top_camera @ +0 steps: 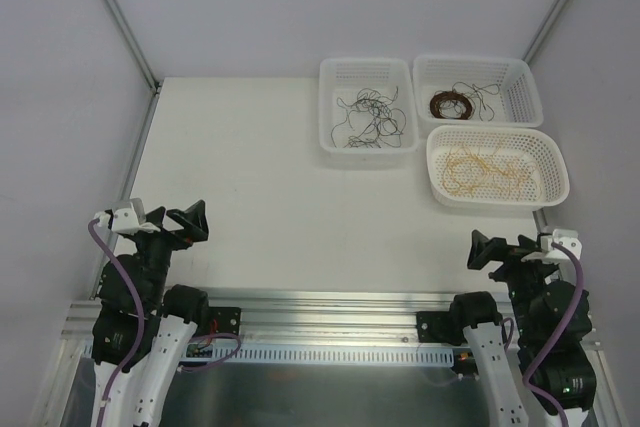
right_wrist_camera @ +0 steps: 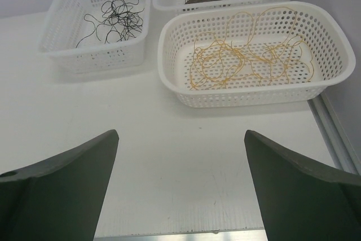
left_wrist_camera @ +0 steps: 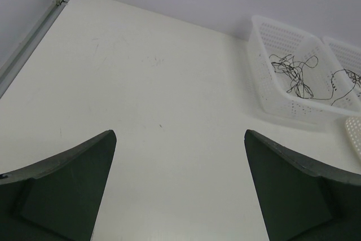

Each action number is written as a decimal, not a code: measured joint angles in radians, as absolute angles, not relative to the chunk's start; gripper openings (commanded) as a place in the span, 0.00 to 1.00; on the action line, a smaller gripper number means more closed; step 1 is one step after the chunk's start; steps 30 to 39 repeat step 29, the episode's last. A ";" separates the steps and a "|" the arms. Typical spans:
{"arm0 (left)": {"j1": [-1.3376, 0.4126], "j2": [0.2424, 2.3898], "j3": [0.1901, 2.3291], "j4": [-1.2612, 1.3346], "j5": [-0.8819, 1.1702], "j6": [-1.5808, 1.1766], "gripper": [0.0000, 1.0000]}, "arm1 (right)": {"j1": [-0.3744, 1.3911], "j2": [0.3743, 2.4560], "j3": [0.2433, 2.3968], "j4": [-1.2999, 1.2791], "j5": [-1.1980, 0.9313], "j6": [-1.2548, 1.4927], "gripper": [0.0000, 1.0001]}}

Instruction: Untangle the cables

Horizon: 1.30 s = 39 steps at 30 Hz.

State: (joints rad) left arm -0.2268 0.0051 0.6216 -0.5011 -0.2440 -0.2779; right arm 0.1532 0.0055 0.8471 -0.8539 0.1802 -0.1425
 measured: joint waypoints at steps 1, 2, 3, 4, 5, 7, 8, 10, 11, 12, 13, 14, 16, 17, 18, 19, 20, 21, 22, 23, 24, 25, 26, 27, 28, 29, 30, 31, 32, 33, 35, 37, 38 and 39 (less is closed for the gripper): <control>-0.227 0.005 0.622 -0.504 -0.244 -0.279 0.99 | 0.156 0.006 0.842 -0.853 0.183 -0.144 1.00; -0.227 0.005 0.622 -0.507 -0.244 -0.281 0.99 | 0.158 0.005 0.838 -0.853 0.186 -0.147 0.99; -0.227 0.005 0.622 -0.510 -0.244 -0.281 0.99 | 0.159 0.006 0.833 -0.852 0.190 -0.150 1.00; -0.227 0.005 0.622 -0.513 -0.244 -0.281 0.99 | 0.160 0.005 0.826 -0.849 0.194 -0.151 1.00; -0.227 0.005 0.622 -0.515 -0.244 -0.281 0.99 | 0.160 0.005 0.818 -0.849 0.197 -0.152 1.00; -0.227 0.005 0.622 -0.516 -0.245 -0.281 0.99 | 0.163 0.005 0.797 -0.845 0.199 -0.153 1.00; -0.227 0.005 0.622 -0.516 -0.245 -0.281 0.99 | 0.164 0.005 0.786 -0.843 0.200 -0.154 1.00; -0.227 0.005 0.622 -0.517 -0.245 -0.281 0.99 | 0.168 0.005 0.771 -0.843 0.200 -0.154 1.00; -0.227 0.005 0.622 -0.518 -0.246 -0.281 0.99 | 0.170 0.005 0.768 -0.842 0.200 -0.154 1.00; -0.227 0.005 0.622 -0.519 -0.247 -0.281 0.99 | 0.173 0.005 0.766 -0.842 0.200 -0.154 1.00; -0.227 0.005 0.622 -0.520 -0.247 -0.281 0.99 | 0.175 0.005 0.766 -0.841 0.201 -0.154 1.00; -0.227 0.005 0.622 -0.521 -0.248 -0.281 0.99 | 0.176 0.005 0.765 -0.840 0.201 -0.154 1.00; -0.227 0.005 0.622 -0.522 -0.250 -0.281 0.99 | 0.179 0.005 0.762 -0.836 0.202 -0.154 1.00; -0.227 0.005 0.622 -0.522 -0.253 -0.281 0.99 | 0.181 0.005 0.760 -0.834 0.202 -0.154 1.00; -0.227 0.005 0.622 -0.522 -0.255 -0.281 0.99 | 0.182 0.005 0.759 -0.833 0.202 -0.154 0.99; -0.227 0.005 0.622 -0.522 -0.258 -0.281 0.99 | 0.182 0.005 0.758 -0.833 0.202 -0.154 1.00; -0.227 0.005 0.622 -0.522 -0.263 -0.281 0.99 | 0.182 0.005 0.757 -0.833 0.202 -0.154 1.00; -0.227 0.005 0.622 -0.522 -0.266 -0.281 0.99 | 0.182 0.005 0.756 -0.832 0.202 -0.154 0.99; -0.227 0.005 0.622 -0.522 -0.268 -0.281 0.99 | 0.182 0.005 0.756 -0.831 0.202 -0.154 0.99; -0.227 0.005 0.622 -0.522 -0.270 -0.281 0.99 | 0.183 0.005 0.756 -0.830 0.202 -0.154 1.00; -0.227 0.005 0.622 -0.522 -0.271 -0.281 0.99 | 0.183 0.005 0.756 -0.826 0.202 -0.154 0.99; -0.227 0.005 0.622 -0.522 -0.271 -0.281 0.99 | 0.185 0.005 0.755 -0.823 0.202 -0.154 0.99; -0.227 0.005 0.622 -0.522 -0.272 -0.281 0.99 | 0.187 0.005 0.755 -0.822 0.202 -0.154 1.00; -0.227 0.005 0.622 -0.522 -0.272 -0.281 0.99 | 0.188 0.005 0.755 -0.821 0.202 -0.154 1.00; -0.227 0.005 0.622 -0.522 -0.272 -0.280 0.99 | 0.189 0.005 0.755 -0.820 0.202 -0.154 1.00; -0.227 0.005 0.622 -0.522 -0.272 -0.281 0.99 | 0.189 0.005 0.755 -0.819 0.202 -0.154 1.00; -0.227 0.005 0.622 -0.522 -0.272 -0.281 0.99 | 0.189 0.005 0.755 -0.819 0.202 -0.154 1.00; -0.227 0.005 0.622 -0.522 -0.272 -0.281 0.99 | 0.189 0.005 0.755 -0.819 0.202 -0.154 1.00; -0.227 0.005 0.622 -0.522 -0.272 -0.281 0.99 | 0.189 0.005 0.755 -0.819 0.202 -0.154 1.00; -0.227 0.005 0.622 -0.522 -0.272 -0.281 0.99 | 0.189 0.005 0.755 -0.819 0.202 -0.154 1.00; -0.227 0.005 0.622 -0.522 -0.272 -0.281 0.99 | 0.189 0.005 0.755 -0.819 0.202 -0.154 1.00; -0.227 0.005 0.622 -0.522 -0.272 -0.281 0.99 | 0.189 0.005 0.755 -0.819 0.202 -0.154 1.00; -0.227 0.005 0.622 -0.522 -0.272 -0.281 0.99 | 0.189 0.005 0.755 -0.819 0.202 -0.154 1.00; -0.227 0.005 0.622 -0.522 -0.272 -0.281 0.99 | 0.189 0.005 0.755 -0.819 0.202 -0.154 1.00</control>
